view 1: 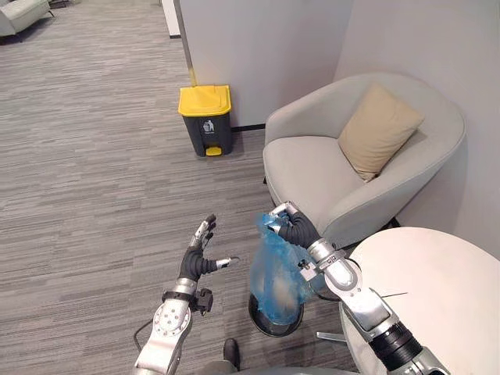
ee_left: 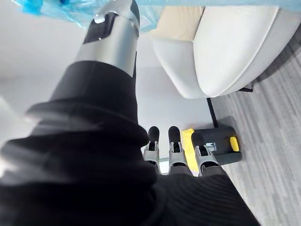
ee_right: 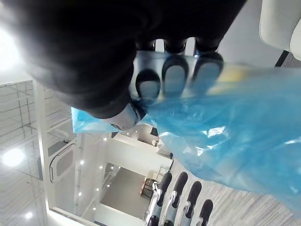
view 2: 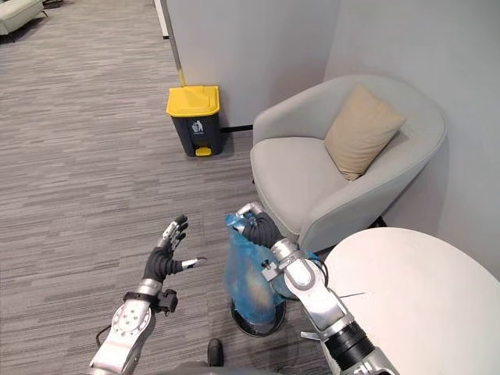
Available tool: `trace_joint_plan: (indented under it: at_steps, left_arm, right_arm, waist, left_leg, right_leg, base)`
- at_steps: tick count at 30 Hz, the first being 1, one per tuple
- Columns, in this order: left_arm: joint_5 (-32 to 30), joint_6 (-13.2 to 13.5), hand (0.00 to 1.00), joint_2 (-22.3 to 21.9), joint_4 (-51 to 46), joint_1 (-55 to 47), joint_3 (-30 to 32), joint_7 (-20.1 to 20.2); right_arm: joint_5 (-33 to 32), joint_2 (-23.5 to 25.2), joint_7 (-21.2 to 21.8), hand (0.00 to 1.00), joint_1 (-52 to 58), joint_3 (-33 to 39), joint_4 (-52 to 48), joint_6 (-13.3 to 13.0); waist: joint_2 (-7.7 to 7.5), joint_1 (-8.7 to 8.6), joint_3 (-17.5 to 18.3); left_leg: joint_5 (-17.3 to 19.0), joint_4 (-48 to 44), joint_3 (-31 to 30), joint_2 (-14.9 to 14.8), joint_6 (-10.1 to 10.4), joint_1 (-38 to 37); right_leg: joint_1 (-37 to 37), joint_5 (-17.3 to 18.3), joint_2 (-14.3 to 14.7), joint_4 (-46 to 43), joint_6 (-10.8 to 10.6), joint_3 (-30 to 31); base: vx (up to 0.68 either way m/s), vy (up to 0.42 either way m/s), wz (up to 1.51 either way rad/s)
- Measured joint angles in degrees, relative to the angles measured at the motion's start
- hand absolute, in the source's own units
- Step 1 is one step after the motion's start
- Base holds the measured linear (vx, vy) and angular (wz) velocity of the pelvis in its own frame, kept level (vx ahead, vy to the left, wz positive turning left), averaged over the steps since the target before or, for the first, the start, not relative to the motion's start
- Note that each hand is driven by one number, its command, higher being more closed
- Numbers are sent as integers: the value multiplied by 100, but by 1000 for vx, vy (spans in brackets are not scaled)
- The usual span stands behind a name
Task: Gather rubbish on tea table into small bin, then transfer packed bag to large trash can.
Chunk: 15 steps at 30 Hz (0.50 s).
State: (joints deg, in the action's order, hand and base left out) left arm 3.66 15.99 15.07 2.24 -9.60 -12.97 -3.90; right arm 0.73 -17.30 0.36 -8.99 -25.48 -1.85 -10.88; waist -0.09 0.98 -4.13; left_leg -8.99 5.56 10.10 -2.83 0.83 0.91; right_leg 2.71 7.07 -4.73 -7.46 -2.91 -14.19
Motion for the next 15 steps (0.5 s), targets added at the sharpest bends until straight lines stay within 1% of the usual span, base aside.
trace_joint_plan:
  at_steps: [6,9,12,15]
  left_arm:
    - [-362,15,0,110,-16,487,-514,17]
    - [-448,14,0,217,-15,615,-753,18]
    - [-477,10,0,211,17,635,-807,12]
    - [-656,-27,0,202,77,635,-820,-2]
  right_arm:
    - [-304,-99,116,100,-327,-43,4,1]
    - [-368,-125,129,100,-486,-253,4,3]
    - [-477,-106,201,100,-503,-258,4,4]
    - [-479,-87,221,100,-544,-258,4,7]
  waist:
    - [16,-17,11]
    - [15,-14,13]
    - [14,-13,15]
    - [9,-8,18]
  left_leg:
    - [-11,30,38,-20,-7,-18]
    - [-10,36,85,-52,-6,-17]
    - [-12,36,87,-98,-3,-17]
    - [-21,35,82,-99,10,-17]
  right_leg:
    - [6,-55,16,46,12,56]
    - [19,-119,53,144,21,116]
    - [24,-135,63,169,23,135]
    - [28,-138,72,172,27,135]
  base:
    - [-8,6,-5]
    - [-6,2,-10]
    - [5,-4,-3]
    - [0,0,0]
